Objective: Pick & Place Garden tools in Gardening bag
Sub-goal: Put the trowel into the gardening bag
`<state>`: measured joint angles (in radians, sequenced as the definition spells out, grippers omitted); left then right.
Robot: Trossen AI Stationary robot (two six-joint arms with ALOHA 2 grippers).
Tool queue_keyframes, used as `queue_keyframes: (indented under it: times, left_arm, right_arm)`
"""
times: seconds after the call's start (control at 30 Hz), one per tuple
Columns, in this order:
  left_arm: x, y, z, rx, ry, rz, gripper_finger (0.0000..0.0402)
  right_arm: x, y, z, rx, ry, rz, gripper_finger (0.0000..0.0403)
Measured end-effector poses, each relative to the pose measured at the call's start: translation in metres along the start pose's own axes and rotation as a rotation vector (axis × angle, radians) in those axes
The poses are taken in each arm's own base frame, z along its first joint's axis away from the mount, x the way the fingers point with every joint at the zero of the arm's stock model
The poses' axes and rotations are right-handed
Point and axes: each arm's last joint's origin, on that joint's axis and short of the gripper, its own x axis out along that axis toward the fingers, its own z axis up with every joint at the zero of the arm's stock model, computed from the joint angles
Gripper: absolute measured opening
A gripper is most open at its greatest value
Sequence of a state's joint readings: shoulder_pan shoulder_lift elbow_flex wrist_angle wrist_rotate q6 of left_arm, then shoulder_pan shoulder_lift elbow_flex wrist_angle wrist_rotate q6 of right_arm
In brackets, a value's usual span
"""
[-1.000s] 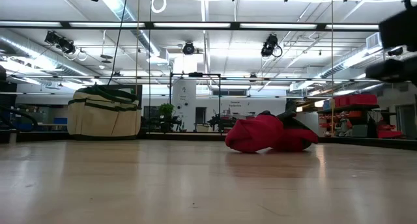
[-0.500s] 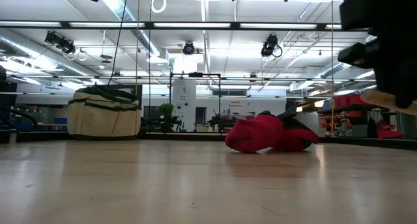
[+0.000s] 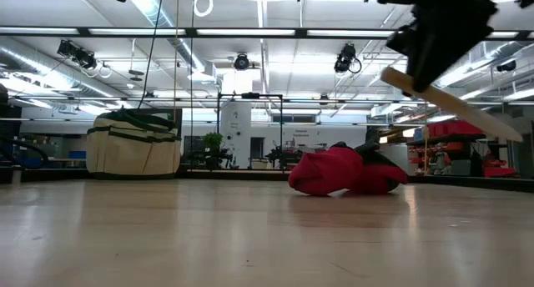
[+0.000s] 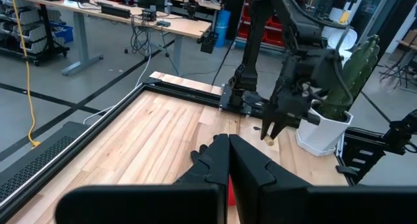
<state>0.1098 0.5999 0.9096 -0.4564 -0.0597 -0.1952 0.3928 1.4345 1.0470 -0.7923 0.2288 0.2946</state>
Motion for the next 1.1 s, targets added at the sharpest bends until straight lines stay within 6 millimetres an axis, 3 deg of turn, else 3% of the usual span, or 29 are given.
queue_keyframes:
  times: [0.53,0.87,1.1]
  left_arm:
    - [0.0,0.0,0.0,0.0,0.002,-0.011,0.0014]
    - [0.0,0.0,0.0,0.0,0.002,-0.011,0.0014]
    - [0.0,0.0,0.0,0.0,0.002,-0.011,0.0014]
  right_arm:
    - [-0.009,-0.039,0.035,0.146,-0.161,-0.027,0.0059]
    - [-0.011,-0.058,0.058,0.245,-0.377,-0.022,0.0059]
    - [-0.025,-0.075,0.069,0.306,-0.534,-0.028,0.0059]
